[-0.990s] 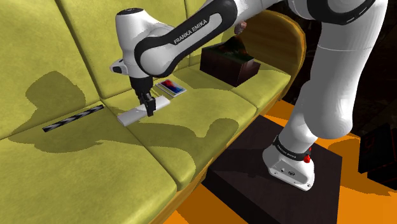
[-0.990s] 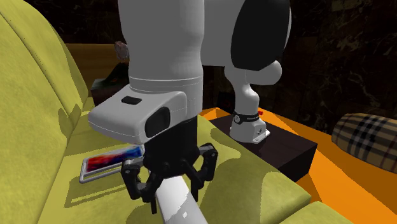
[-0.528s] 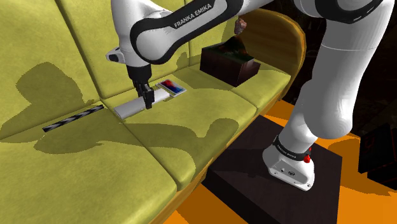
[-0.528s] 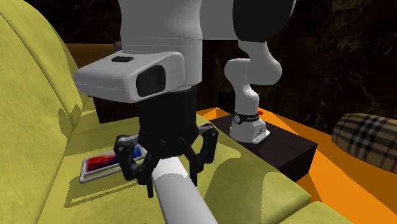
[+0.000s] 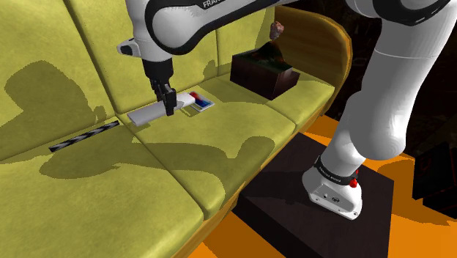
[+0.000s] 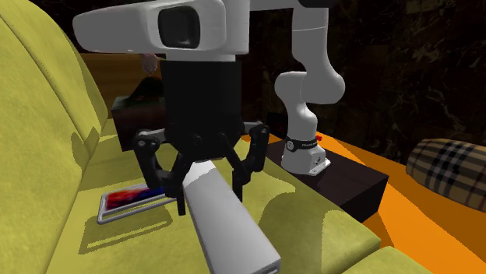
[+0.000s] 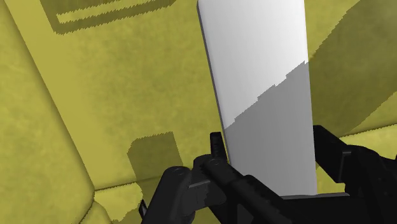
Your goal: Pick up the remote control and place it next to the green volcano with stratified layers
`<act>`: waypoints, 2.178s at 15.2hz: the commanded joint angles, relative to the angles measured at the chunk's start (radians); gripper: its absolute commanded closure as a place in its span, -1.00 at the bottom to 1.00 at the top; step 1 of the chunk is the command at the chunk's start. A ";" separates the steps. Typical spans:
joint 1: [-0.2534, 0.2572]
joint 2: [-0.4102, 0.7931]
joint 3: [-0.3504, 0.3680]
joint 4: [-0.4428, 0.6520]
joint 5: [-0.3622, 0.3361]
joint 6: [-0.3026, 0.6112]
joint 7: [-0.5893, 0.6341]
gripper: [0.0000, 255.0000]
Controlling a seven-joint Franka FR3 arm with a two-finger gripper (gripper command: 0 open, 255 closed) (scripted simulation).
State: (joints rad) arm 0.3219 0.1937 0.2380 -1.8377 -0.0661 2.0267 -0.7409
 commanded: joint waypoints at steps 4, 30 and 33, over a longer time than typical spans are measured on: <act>-0.001 -0.019 0.001 0.044 0.006 -0.062 -0.006 1.00; 0.006 -0.022 0.006 0.392 0.011 -0.413 -0.014 1.00; 0.009 -0.010 0.007 0.448 0.008 -0.458 -0.013 1.00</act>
State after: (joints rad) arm 0.3294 0.1793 0.2446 -1.4087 -0.0572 1.5841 -0.7546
